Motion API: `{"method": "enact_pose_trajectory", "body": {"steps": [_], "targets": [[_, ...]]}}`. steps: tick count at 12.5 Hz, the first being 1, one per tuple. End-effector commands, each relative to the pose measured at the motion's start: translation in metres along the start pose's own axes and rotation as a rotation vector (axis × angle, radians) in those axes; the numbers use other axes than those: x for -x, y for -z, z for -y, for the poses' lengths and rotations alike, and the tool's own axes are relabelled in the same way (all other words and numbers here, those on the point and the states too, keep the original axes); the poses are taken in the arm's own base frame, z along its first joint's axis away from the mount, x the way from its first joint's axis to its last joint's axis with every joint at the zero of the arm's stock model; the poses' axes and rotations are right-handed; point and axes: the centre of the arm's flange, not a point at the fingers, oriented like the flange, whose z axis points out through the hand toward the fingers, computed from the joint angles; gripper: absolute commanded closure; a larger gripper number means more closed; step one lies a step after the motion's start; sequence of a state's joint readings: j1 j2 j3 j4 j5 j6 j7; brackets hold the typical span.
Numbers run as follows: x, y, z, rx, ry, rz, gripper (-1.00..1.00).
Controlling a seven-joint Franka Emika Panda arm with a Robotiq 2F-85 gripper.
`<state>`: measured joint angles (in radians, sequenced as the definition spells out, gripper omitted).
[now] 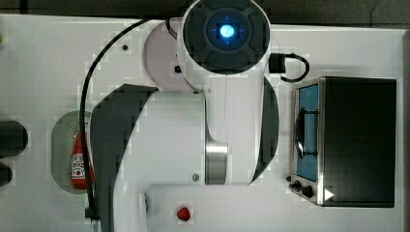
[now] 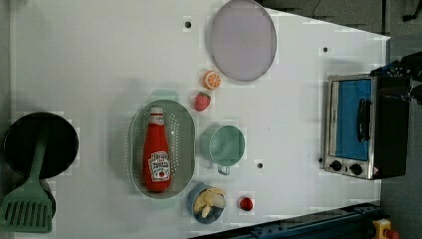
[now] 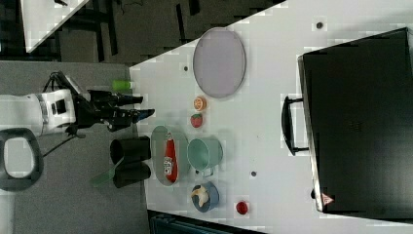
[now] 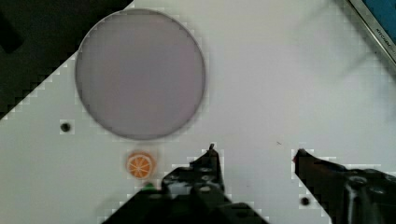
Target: Pick ketchup from strainer and place it on the table
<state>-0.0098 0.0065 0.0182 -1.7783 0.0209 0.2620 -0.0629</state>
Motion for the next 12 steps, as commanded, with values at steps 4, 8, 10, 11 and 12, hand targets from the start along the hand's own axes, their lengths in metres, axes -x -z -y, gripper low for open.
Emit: {"method": "enact_pose_trajectory", "body": {"steps": [4, 8, 10, 11, 12], "targets": [[0.053, 0.009, -0.076, 0.027, -0.033, 0.004, -1.0], [0.107, -0.013, 0.002, 0.033, 0.149, -0.02, -1.0], [0.15, -0.029, 0.044, 0.041, 0.265, -0.025, -1.0], [0.173, -0.038, 0.064, 0.04, 0.324, -0.027, -1.0], [0.195, -0.045, 0.083, 0.032, 0.38, -0.032, -1.0]]}}
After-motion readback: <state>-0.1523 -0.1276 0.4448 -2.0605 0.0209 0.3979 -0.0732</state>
